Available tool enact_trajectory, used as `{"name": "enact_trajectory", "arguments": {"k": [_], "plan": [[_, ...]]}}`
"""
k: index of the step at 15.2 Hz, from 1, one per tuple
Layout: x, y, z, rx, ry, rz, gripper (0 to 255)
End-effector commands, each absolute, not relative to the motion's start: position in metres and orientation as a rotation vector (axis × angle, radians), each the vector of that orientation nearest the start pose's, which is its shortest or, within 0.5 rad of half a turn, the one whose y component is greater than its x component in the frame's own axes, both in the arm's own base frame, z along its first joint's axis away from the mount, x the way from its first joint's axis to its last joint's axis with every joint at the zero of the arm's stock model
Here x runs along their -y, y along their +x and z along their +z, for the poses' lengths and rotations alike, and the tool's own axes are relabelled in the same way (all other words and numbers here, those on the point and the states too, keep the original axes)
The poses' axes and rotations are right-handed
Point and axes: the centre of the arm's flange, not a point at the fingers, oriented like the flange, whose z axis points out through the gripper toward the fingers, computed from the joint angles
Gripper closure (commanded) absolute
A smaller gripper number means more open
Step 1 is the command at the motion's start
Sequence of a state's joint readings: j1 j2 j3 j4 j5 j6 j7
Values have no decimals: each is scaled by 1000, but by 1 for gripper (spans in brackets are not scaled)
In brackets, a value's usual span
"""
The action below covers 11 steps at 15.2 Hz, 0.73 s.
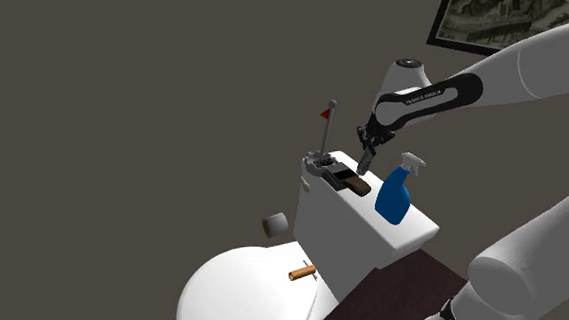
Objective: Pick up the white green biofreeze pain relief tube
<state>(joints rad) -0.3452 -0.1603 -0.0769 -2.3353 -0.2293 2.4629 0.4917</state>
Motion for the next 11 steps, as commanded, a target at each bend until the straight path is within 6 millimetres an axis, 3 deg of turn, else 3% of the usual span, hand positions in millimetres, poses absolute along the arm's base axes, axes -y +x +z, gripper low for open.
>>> {"name": "enact_trajectory", "arguments": {"k": [1, 9, 11], "plan": [[208, 464, 441, -1201, -3022, -479, 255], [208, 464, 483, -1201, -3022, -479, 255], [208, 464, 484, -1201, -3022, -479, 255]]}}
